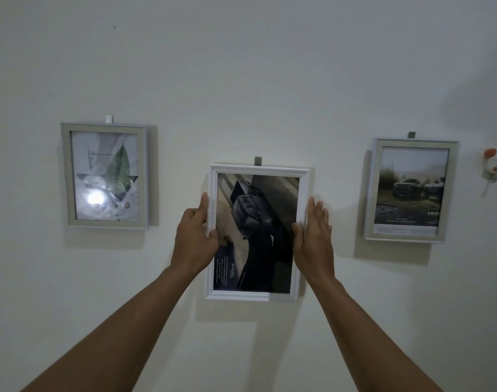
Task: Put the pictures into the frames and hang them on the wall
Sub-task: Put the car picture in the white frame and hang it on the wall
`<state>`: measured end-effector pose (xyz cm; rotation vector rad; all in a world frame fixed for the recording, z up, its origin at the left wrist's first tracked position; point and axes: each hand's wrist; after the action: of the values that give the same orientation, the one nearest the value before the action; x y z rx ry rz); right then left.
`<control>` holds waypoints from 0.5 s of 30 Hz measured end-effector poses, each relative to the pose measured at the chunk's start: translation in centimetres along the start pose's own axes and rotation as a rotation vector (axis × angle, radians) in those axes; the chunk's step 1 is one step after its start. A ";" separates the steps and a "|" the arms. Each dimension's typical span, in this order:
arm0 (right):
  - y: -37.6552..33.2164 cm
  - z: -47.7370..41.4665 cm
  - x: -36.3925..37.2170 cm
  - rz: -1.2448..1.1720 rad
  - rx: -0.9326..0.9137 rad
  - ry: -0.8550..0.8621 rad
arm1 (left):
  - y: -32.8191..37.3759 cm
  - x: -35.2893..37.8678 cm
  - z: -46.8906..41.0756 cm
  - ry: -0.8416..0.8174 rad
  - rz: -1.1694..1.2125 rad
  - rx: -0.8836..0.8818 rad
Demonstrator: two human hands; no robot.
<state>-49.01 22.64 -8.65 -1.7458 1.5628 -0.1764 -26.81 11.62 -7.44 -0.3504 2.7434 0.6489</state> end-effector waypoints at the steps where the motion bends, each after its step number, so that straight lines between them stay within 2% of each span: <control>1: -0.1 0.0 -0.1 -0.008 0.004 -0.005 | 0.0 -0.1 0.0 -0.003 0.003 -0.004; 8: -1.1 0.4 -1.8 -0.045 0.018 -0.015 | 1.1 -0.7 0.4 0.065 -0.022 -0.026; 15: -2.1 0.6 -6.1 -0.001 -0.014 -0.012 | 5.4 -0.3 0.8 0.158 -0.004 0.095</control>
<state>-48.48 28.28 -5.53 -1.7558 1.5582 -0.1559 -27.98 16.75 -5.84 -0.4012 2.9105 0.5072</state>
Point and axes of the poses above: each hand's wrist, its own z-axis away from the middle knuckle, its own x-axis out of the palm, y = z × x, and after that the axes turned 9 degrees about x, right-handed
